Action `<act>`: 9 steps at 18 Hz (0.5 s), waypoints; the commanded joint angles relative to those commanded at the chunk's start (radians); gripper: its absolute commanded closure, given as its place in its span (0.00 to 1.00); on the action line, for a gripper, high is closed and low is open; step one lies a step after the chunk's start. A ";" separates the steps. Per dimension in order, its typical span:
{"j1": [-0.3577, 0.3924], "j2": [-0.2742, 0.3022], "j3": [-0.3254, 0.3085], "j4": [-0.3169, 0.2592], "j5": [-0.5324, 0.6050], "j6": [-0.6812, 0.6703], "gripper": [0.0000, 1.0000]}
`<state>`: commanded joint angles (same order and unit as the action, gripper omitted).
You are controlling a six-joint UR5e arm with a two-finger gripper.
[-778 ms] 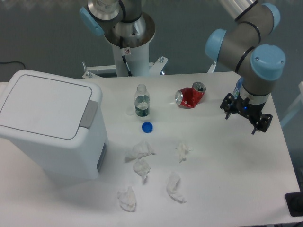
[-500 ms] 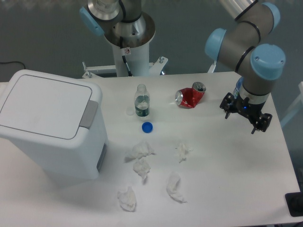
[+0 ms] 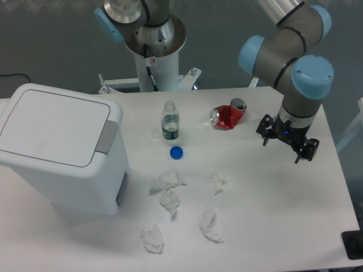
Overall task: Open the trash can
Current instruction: 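Lift the gripper away from its start position beside the red can, then move the gripper over the table toward the white trash can lid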
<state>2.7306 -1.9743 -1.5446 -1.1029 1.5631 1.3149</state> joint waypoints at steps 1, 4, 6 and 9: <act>-0.008 0.006 0.001 -0.002 0.000 -0.032 0.00; -0.029 0.026 -0.011 -0.014 -0.005 -0.111 0.00; -0.051 0.038 -0.015 -0.021 -0.008 -0.137 0.00; -0.089 0.054 -0.014 -0.048 -0.027 -0.250 0.00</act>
<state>2.6416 -1.9207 -1.5585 -1.1505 1.5356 1.0649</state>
